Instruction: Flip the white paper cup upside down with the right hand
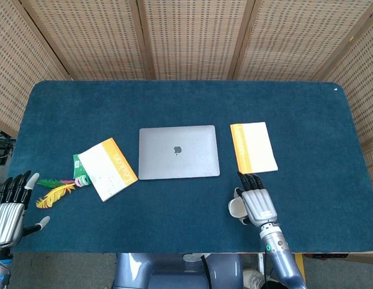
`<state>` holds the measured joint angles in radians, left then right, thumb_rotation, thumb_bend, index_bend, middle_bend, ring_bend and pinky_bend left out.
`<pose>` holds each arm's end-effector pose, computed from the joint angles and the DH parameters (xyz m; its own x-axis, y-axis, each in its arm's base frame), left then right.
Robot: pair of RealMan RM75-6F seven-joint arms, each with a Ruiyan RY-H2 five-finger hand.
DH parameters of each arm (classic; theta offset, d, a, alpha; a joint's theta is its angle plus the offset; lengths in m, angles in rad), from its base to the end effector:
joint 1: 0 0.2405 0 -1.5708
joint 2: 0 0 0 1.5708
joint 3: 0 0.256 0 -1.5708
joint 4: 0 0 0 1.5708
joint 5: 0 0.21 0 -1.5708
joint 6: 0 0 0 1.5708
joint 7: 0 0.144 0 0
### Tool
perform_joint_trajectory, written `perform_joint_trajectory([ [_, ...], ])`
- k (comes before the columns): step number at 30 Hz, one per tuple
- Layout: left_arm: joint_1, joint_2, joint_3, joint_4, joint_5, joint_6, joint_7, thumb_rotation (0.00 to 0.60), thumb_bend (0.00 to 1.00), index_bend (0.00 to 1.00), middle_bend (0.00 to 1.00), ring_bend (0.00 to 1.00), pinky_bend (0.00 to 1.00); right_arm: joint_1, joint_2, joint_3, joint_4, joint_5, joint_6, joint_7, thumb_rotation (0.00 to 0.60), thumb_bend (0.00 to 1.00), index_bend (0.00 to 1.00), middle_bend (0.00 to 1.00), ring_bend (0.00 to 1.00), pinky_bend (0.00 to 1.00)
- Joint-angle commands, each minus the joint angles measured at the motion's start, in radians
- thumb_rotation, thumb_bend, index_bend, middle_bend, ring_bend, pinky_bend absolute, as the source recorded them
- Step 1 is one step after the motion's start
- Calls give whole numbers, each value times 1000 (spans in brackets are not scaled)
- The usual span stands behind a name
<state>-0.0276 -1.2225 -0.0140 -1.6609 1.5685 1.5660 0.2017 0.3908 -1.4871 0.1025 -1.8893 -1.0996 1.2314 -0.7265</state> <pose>-0.2899 0.1550 0.1262 0.4434 -0.0210 0.8961 0.8958 -0.0219 -0.4438 -0.1786 -0.2330 0.0104 0.4492 -0.2872 0.8460 -0.8930 -0.1755 0.4145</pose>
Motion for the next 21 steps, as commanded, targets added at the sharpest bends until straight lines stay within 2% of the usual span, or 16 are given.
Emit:
perform_joint_trajectory([
  [1, 0, 0, 0, 0, 0, 0, 0, 600, 46, 0, 0, 0, 0, 2, -1, -2, 0, -6, 4, 11, 600, 204, 458, 6, 0, 66],
  [6, 0, -1, 0, 1, 1, 0, 1, 600, 46, 0, 0, 0, 0, 9, 5, 11, -16, -13, 1, 59, 600, 204, 451, 7, 0, 65],
  [13, -1, -3, -1, 4, -2, -1, -2, 600, 47, 0, 0, 0, 0, 42, 12, 116, 0, 8, -55, 292, 600, 204, 449, 5, 0, 40],
  [21, -2, -9, 0, 7, -1, -3, 4, 600, 46, 0, 0, 0, 0, 85, -9, 181, 74, 84, -95, 385, 600, 205, 450, 2, 0, 15],
])
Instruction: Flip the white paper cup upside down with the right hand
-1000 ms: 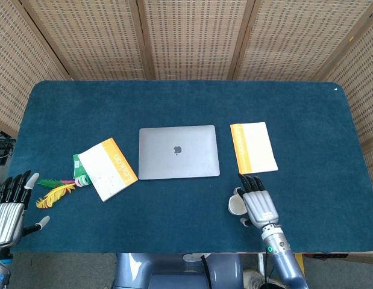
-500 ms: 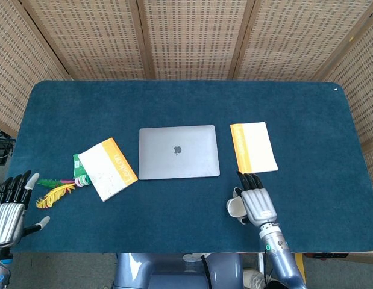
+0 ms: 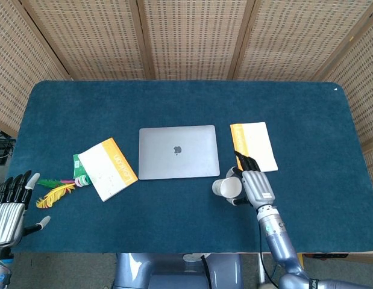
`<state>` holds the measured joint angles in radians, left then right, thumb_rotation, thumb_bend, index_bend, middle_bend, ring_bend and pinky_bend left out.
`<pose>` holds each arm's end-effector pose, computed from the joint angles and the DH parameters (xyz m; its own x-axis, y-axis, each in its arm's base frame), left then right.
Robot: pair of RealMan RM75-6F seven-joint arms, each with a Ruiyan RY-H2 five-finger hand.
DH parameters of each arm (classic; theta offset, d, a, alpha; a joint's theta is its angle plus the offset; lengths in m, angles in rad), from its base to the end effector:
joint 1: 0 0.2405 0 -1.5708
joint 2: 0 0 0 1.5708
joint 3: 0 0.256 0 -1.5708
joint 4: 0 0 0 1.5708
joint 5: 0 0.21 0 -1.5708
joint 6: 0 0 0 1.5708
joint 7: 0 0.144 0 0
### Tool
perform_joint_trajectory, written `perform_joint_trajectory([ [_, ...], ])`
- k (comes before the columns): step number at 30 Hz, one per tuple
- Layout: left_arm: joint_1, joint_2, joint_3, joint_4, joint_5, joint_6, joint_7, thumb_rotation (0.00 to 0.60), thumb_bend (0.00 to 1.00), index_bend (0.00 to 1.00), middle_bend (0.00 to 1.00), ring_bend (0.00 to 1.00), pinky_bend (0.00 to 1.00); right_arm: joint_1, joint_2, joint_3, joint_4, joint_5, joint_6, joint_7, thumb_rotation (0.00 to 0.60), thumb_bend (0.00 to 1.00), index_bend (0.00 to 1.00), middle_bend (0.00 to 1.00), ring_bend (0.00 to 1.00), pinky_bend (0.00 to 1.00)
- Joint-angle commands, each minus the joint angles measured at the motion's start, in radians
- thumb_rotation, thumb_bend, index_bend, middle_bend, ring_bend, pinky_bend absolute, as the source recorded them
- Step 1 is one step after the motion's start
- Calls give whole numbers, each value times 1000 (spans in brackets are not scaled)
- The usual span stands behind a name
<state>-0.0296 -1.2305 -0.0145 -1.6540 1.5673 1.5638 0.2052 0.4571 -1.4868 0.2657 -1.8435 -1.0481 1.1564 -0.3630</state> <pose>-0.2903 0.1557 0.1240 0.4456 -0.0200 0.8950 0.8948 -0.0227 -0.4460 -0.1582 -0.2813 0.0259 0.0843 -0.2492 0.9648 -0.9933 -0.0978 0.0616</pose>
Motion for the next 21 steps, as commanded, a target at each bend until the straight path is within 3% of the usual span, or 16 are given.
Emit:
perform_joint_trajectory([
  [1, -1, -1, 1, 1, 0, -2, 2, 600, 46, 0, 0, 0, 0, 24, -12, 23, 38, 45, -27, 29, 600, 205, 450, 2, 0, 11],
  [10, -3, -7, 2, 4, -1, -6, 11, 600, 48, 0, 0, 0, 0, 61, -49, 58, 175, 160, -94, 117, 600, 206, 464, 2, 0, 0],
  [21, -3, -10, 0, 7, 0, -2, 10, 600, 48, 0, 0, 0, 0, 82, -68, 51, 264, 210, -147, 177, 600, 208, 472, 0, 0, 0],
])
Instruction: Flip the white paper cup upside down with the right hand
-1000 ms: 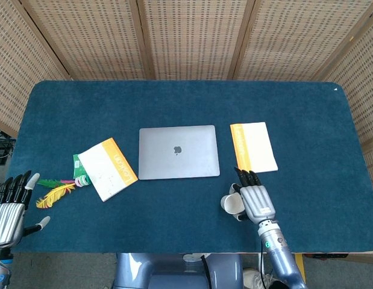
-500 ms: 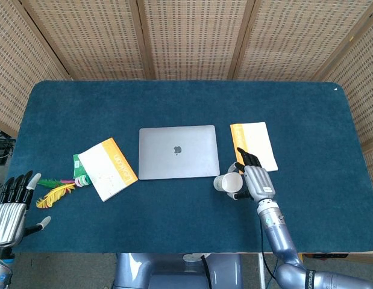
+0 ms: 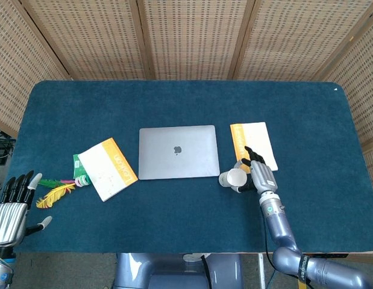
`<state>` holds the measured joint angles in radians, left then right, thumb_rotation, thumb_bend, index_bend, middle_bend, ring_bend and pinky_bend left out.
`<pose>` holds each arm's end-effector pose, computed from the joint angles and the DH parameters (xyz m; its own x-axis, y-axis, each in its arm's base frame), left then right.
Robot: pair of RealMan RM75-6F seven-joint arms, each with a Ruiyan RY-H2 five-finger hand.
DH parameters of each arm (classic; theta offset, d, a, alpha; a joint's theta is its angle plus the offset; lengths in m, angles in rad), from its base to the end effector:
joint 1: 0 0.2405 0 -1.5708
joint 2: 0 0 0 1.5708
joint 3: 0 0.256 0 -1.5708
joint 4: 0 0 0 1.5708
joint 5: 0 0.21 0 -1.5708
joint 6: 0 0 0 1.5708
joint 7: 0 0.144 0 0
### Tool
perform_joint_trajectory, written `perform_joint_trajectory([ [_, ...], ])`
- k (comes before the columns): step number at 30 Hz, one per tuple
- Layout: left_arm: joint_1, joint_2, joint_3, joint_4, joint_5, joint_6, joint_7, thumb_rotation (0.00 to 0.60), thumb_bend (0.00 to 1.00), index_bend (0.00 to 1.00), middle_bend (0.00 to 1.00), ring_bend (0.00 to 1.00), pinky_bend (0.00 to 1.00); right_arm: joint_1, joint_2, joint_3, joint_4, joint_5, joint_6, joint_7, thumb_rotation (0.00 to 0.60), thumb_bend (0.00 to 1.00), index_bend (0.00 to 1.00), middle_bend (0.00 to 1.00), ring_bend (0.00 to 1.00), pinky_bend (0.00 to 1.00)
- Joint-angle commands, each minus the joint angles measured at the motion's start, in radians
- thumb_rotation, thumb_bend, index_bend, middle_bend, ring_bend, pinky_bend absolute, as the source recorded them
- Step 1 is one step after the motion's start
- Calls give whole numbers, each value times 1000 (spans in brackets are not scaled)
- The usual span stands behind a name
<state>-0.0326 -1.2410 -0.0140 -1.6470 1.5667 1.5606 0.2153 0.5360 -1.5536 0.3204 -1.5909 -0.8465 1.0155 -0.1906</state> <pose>-0.2902 0.1565 0.1208 0.4515 -0.0177 0.8921 0.8917 -0.0253 -0.4518 -0.1978 -0.3240 0.0022 -0.0580 -0.2969 0.9531 -0.9948 0.0978 -0.0300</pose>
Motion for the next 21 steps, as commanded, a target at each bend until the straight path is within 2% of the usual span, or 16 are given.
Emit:
perform_joint_trajectory([
  [1, 0, 0, -1, 0, 1, 2, -2, 600, 48, 0, 0, 0, 0, 3, 2, -4, 22, 21, -9, 5, 600, 209, 472, 0, 0, 0],
  [8, -1, -1, 0, 2, 1, 0, -1, 600, 48, 0, 0, 0, 0, 2, 32, -25, 34, 40, 21, -41, 600, 210, 415, 0, 0, 0],
  [18, 1, -2, 2, 0, 7, 6, 2, 600, 49, 0, 0, 0, 0, -7, 34, -67, 15, 14, 96, -112, 600, 210, 179, 0, 0, 0],
  [21, 2, 0, 2, -1, 6, 6, -2, 600, 49, 0, 0, 0, 0, -3, 20, -85, -2, 7, 107, -143, 600, 210, 162, 0, 0, 0],
])
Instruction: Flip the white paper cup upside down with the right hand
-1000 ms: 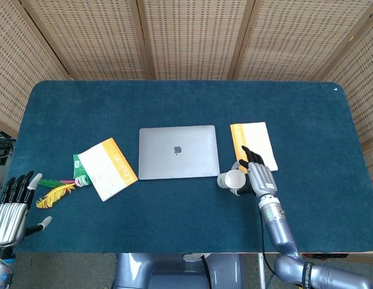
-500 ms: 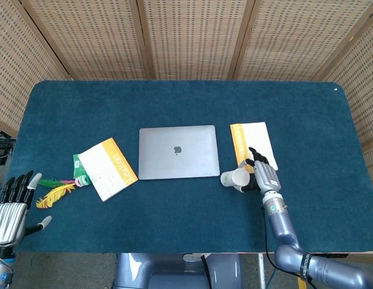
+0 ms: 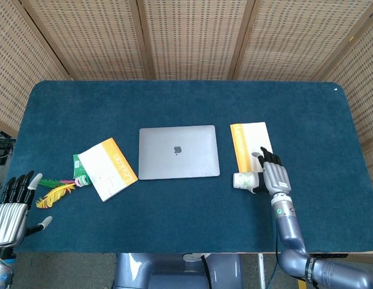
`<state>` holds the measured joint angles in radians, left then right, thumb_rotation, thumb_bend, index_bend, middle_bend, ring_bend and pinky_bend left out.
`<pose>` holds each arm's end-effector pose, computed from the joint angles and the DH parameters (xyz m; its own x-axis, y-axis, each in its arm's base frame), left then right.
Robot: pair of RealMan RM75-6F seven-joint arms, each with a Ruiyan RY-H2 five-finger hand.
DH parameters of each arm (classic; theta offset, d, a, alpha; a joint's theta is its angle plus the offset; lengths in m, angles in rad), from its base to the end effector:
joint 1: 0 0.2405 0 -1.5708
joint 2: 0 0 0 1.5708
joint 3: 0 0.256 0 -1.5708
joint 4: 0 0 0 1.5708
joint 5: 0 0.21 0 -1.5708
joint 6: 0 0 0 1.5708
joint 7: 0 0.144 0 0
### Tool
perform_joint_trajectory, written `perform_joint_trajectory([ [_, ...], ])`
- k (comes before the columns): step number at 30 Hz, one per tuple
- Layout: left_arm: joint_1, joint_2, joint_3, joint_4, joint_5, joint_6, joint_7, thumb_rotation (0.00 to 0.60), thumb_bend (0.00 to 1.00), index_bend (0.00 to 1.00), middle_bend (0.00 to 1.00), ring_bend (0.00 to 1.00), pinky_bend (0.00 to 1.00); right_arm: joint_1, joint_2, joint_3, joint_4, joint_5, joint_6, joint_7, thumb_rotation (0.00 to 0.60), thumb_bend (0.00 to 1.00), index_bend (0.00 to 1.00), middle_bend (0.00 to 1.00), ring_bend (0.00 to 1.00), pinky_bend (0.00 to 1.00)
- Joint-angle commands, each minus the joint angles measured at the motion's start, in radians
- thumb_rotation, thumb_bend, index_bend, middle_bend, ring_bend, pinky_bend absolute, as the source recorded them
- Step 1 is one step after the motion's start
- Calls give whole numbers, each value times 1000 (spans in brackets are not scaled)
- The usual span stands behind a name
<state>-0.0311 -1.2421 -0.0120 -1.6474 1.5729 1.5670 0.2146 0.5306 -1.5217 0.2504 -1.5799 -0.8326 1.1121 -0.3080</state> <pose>-0.2893 0.1556 0.1208 0.4494 -0.0226 0.8930 0.8926 -0.0290 -0.4500 -0.2222 -0.3165 0.0152 0.1283 -0.2592 0.9573 -0.9809 0.1093 0.1610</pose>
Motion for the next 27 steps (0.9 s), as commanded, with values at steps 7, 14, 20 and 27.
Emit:
perform_joint_trajectory([
  [7, 1, 6, 1, -2, 2, 2, -13, 600, 49, 0, 0, 0, 0, 22, -65, -35, -41, 10, 53, -126, 600, 210, 172, 0, 0, 0],
  [14, 1, 9, 3, -3, 7, 2, -23, 600, 55, 0, 0, 0, 0, 58, -150, -44, 11, -3, 145, -273, 600, 213, 299, 0, 0, 0],
  [20, 0, 12, 2, -2, 2, -1, -35, 600, 57, 0, 0, 0, 0, 72, -209, -41, 59, 15, 190, -367, 600, 216, 354, 0, 0, 0],
  [27, -1, 11, 5, -1, 6, -4, -31, 600, 57, 0, 0, 0, 0, 73, -226, -42, 82, 33, 190, -411, 600, 216, 374, 0, 0, 0],
])
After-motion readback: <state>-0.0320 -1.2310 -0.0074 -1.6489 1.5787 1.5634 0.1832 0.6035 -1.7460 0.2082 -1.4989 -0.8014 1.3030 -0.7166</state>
